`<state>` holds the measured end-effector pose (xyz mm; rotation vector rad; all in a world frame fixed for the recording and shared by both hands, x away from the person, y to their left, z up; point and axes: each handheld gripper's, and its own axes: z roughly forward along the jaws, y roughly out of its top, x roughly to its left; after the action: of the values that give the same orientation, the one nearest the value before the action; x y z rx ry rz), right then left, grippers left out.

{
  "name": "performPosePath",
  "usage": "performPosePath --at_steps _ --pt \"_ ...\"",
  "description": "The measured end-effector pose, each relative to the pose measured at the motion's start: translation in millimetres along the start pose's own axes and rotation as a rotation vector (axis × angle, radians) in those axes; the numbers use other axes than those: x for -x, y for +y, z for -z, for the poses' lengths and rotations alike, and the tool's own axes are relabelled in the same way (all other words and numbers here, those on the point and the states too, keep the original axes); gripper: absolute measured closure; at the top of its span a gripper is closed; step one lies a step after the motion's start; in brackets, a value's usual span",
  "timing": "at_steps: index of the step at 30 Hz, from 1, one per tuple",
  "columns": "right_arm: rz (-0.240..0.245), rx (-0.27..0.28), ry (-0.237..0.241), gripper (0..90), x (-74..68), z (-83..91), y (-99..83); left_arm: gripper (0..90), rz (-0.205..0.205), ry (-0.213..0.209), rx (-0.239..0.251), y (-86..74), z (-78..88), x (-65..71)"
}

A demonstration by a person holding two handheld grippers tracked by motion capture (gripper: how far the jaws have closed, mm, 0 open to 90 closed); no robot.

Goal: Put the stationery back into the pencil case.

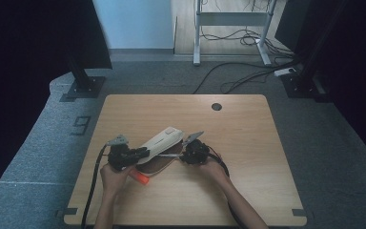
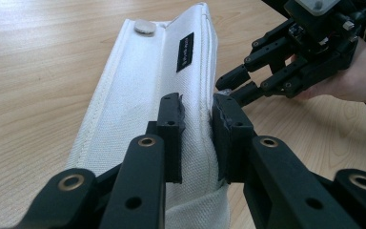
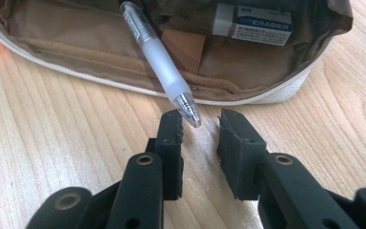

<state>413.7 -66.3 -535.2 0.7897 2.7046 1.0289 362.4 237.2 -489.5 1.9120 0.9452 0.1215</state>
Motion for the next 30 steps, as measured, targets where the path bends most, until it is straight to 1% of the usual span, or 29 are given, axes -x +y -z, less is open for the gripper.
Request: performPosePath --at_steps 3,6,15,18,21,24,30 --pt "0.003 -0.002 -0.004 75.9 0.9 0.3 0.5 74.5 0.003 -0.003 0.0 0.0 0.0 -0.2" --pt "0.004 0.008 -0.008 77.0 2.3 0.6 2.0 74.4 0.001 -0.004 -0.001 0.0 -0.2 -0.2" --pt "0.01 0.028 -0.027 77.0 3.4 1.3 12.8 74.4 0.001 -0.006 -0.001 -0.3 -0.8 -0.1" --pt "0.005 0.036 -0.034 76.9 5.4 -0.9 16.1 74.4 0.001 -0.007 -0.001 -0.4 -1.1 0.2" --pt "0.003 0.043 -0.032 76.4 7.7 -3.7 19.1 74.4 0.002 -0.007 -0.001 -0.3 -1.0 0.0" --pt "0.006 0.051 -0.043 76.2 9.7 -6.5 22.1 74.4 0.002 -0.008 -0.001 -0.3 -1.0 0.0" --pt "-0.001 0.067 -0.057 76.1 13.8 -9.3 27.7 74.4 0.001 -0.008 -0.001 -0.3 -1.1 0.1"
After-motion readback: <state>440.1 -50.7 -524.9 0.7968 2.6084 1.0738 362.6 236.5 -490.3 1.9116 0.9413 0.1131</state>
